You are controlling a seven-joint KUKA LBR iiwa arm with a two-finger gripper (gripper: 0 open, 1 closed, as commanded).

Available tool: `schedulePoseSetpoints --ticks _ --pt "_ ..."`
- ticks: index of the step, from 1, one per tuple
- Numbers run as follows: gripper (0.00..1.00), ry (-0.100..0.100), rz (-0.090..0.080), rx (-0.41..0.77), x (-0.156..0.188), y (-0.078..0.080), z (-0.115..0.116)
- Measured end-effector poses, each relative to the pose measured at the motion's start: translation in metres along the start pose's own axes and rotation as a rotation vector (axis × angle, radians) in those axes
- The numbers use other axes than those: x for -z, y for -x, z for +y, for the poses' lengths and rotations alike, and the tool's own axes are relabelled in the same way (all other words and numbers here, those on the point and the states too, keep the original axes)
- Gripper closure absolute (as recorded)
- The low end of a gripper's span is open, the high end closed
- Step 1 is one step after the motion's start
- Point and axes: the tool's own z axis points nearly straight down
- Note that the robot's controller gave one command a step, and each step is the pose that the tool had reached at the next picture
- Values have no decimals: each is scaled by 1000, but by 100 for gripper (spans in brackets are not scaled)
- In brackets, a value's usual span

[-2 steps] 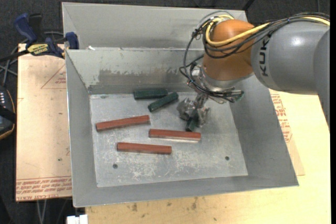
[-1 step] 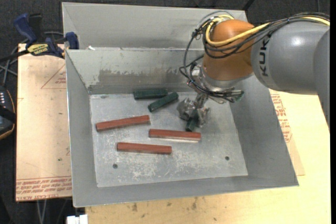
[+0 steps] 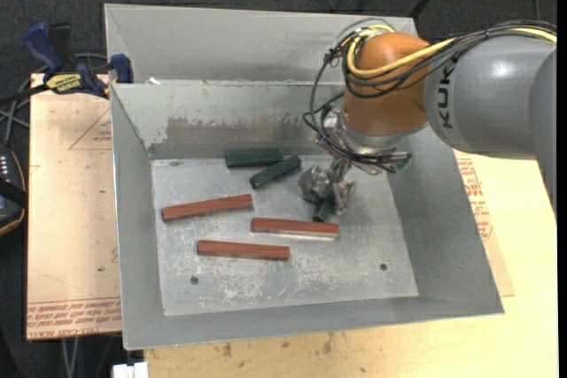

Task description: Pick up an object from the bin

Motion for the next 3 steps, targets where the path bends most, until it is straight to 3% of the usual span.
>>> schedulePoseSetpoints --ticks 3 --pt "100 -1 -1 -1 22 1 0"
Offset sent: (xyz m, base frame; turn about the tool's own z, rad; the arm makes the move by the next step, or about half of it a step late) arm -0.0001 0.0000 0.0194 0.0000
